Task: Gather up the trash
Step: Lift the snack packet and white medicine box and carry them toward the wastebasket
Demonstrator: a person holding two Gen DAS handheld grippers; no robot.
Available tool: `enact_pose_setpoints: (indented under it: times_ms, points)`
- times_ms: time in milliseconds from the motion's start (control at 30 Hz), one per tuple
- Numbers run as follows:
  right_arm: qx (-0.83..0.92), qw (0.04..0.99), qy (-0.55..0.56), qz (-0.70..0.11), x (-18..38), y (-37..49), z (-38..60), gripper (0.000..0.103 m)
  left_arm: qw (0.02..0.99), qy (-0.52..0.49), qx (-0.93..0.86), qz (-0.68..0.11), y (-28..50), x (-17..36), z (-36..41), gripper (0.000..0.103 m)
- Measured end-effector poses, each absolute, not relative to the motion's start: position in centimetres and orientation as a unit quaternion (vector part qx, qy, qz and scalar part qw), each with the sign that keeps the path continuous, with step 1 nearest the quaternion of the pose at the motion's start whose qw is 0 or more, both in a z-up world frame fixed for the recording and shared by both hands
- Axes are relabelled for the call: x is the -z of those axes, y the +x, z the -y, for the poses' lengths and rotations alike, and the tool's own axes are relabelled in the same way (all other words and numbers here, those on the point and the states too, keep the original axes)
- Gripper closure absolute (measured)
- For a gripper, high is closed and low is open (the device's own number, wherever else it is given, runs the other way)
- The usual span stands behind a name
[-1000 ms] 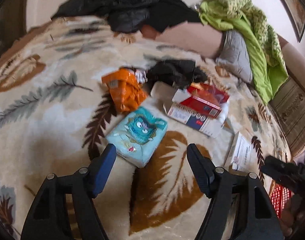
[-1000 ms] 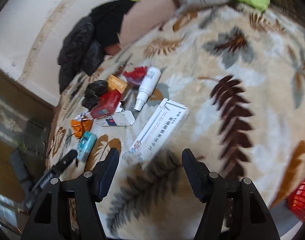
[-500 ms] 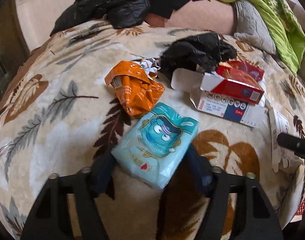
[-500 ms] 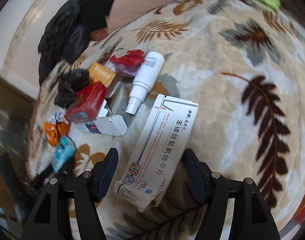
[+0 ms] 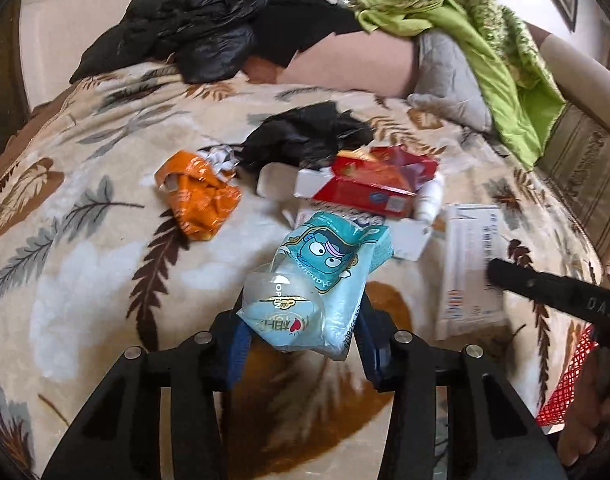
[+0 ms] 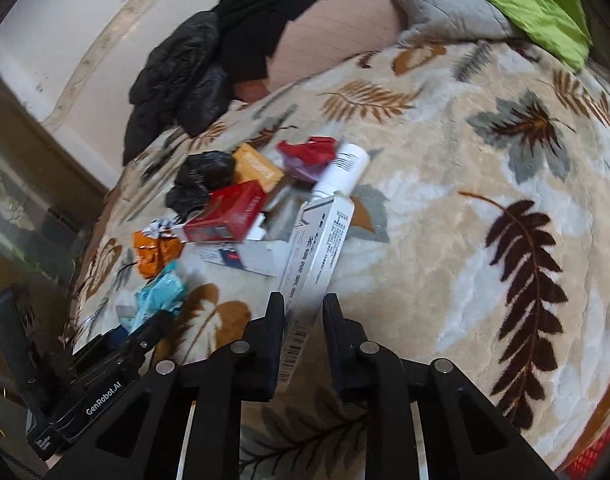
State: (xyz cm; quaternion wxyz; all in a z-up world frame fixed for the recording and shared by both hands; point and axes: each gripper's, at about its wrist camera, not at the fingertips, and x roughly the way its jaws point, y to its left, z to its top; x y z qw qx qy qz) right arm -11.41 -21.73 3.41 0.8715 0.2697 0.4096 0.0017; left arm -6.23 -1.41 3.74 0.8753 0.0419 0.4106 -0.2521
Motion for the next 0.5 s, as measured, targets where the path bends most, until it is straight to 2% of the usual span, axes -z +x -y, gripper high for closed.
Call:
enact_pose_setpoints:
  times_ms: [300, 433, 500]
  points:
    - [-0.004, 0.873, 0.255, -0.415, -3.0, -9.7, 19.8, 0.080, 0.877, 0.034, 0.244, -0.412, -5.9, -3.6, 1.0, 0.058]
    - [-0.003, 0.880, 0.239, -0.411, -3.5, -9.8, 19.5, 0.088, 0.881, 0.030, 0.242, -0.405, -5.9, -3.8, 0.5, 0.058]
    - [-0.003, 0.885, 0.235, -0.401, -4.0, -10.3, 19.5, 0.089, 0.884, 0.025, 0.243, -0.398, -6.0, -4.1, 0.5, 0.058]
